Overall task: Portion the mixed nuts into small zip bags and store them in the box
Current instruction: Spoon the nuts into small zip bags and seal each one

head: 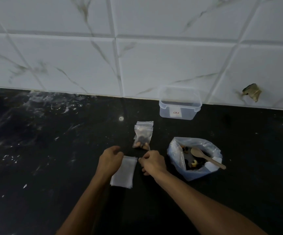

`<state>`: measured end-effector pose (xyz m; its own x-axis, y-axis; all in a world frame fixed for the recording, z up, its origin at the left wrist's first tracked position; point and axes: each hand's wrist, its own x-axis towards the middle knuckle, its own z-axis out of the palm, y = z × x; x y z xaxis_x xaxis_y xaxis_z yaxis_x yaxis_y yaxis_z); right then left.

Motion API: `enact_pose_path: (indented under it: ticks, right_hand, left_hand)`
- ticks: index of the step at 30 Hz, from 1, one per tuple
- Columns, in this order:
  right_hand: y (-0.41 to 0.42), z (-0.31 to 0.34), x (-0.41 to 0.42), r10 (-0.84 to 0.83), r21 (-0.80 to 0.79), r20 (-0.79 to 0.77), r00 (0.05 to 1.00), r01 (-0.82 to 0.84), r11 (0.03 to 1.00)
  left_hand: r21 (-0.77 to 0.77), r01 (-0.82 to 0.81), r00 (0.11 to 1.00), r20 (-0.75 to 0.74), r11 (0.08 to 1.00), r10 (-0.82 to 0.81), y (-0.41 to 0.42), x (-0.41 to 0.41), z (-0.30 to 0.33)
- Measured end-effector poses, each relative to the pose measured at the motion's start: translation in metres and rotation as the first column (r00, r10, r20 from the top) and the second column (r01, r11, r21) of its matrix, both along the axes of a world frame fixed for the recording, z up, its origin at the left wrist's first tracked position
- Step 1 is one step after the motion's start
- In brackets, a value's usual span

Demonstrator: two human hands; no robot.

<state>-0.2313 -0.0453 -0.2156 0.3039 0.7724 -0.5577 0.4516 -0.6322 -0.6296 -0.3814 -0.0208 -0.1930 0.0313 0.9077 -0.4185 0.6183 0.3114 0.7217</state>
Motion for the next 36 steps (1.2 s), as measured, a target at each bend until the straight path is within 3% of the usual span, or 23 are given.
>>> enact_pose_path:
  ticks: [11, 17, 24, 28, 32, 36]
  right_hand:
    - [-0.033, -0.016, -0.046, -0.003, -0.112, -0.029, 1.0, 0.0, 0.994]
    - [-0.037, -0.015, -0.049, -0.064, -0.037, -0.009, 0.998, 0.064, 0.997]
    - [-0.045, -0.006, -0.04, -0.002, 0.067, -0.001, 1.0, 0.002, 0.998]
    - [-0.055, 0.008, -0.029, 0.025, 0.193, -0.064, 0.998, -0.012, 0.981]
    - [-0.067, 0.023, -0.013, 0.052, 0.348, 0.025, 0.998, -0.058, 0.936]
    - [-0.076, 0.031, 0.007, 0.069, 0.478, 0.196, 0.978, -0.157, 0.864]
  left_hand:
    - [-0.07, -0.054, 0.999, -0.003, 0.996, 0.054, -0.039, -0.015, -0.012]
    - [-0.059, -0.05, 0.998, 0.036, 0.997, 0.052, -0.046, -0.015, -0.011]
    - [-0.007, -0.101, 0.995, 0.017, 0.995, 0.101, -0.049, -0.016, -0.008]
    - [0.099, -0.255, 0.958, 0.163, 0.962, 0.237, -0.05, -0.008, 0.006]
    - [-0.066, -0.236, 0.885, 0.398, 0.97, 0.242, -0.044, 0.015, 0.029]
    - [-0.131, -0.147, 0.855, 0.481, 0.98, 0.192, -0.037, 0.043, 0.042]
